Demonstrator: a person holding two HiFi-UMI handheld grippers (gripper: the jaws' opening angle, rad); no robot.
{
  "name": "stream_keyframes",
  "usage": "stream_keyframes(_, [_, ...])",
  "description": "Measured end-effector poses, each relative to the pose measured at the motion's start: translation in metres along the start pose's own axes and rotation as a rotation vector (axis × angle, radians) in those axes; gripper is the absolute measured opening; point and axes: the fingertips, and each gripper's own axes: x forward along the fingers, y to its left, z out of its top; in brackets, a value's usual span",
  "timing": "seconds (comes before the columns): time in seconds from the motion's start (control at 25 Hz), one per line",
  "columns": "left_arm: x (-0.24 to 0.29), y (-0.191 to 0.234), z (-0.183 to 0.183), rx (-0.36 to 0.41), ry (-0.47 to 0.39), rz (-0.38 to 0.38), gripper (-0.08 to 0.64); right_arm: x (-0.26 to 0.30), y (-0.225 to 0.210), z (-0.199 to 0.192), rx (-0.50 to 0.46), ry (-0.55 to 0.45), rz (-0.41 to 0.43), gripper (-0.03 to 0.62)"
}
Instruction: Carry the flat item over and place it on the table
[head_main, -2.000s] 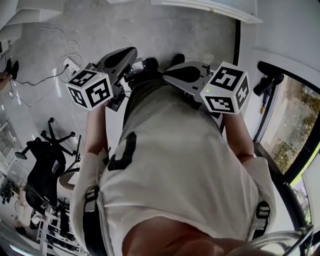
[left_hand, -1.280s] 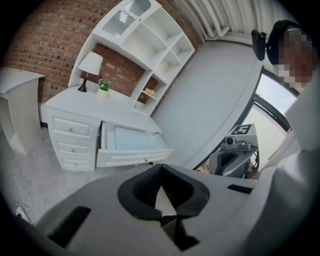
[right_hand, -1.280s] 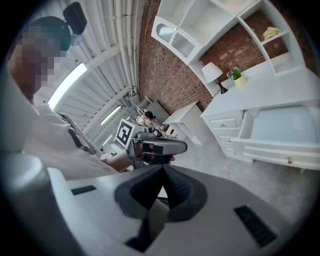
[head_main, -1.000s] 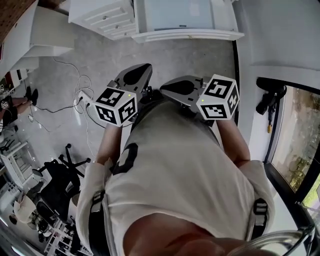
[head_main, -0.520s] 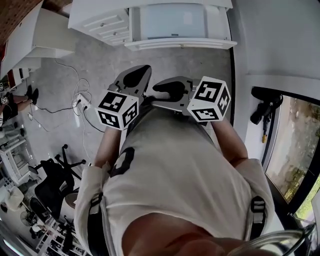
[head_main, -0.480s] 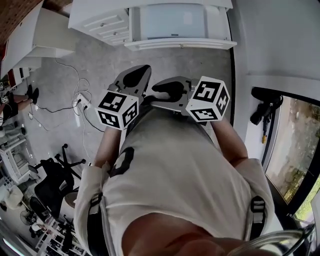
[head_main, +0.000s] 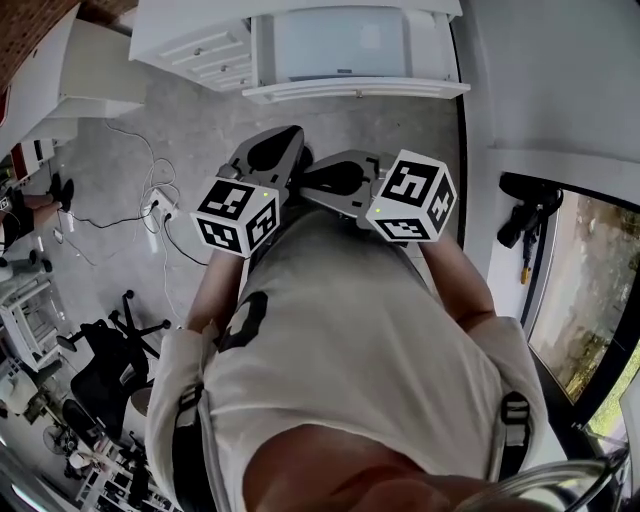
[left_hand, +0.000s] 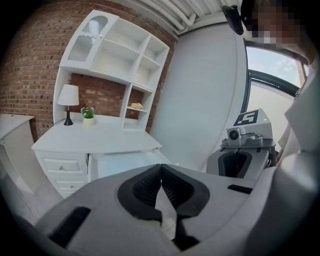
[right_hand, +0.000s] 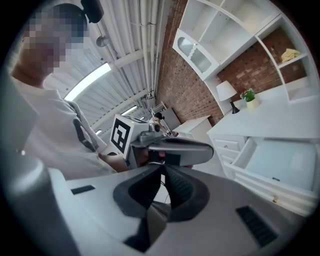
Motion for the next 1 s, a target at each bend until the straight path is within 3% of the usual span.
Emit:
stream_keyframes(0.12, [0.005,0.011,0.001,-0.02,-0.007,-0.017,0.02,0.006,-0.01,0.003,0.003,0.02,-0.02,0.011])
stream_keyframes(0.28, [0.013,0.035,0.005,-0.043,-0.013,-0.034,0.02,0.02,-0.024,0.016,-0.002,0.039,-0.01,0.009])
stream_keyframes(0.72, [0.014,0.114,0.026,-0.137,-0.047,-0.11,0.021,0.084,-0.057,0.072,0.04,0.022,0.136,0.006])
stream_keyframes(0.84, [0.01,0.139,0.028,-0.154,-0.045,-0.087,0.021,0.101,-0.054,0.088,0.041,0.008,0.216,0.006])
stream_keyframes(0.92, [0.009,0.16,0.022,-0.115,-0.015,-0.034,0.02,0.11,-0.045,0.104,0.039,-0.022,0.296,0.006])
stream_keyframes(1.0, [0.006,0.176,0.02,-0.091,-0.008,-0.028,0.02,0.122,-0.05,0.112,0.021,-0.006,0.29,0.006])
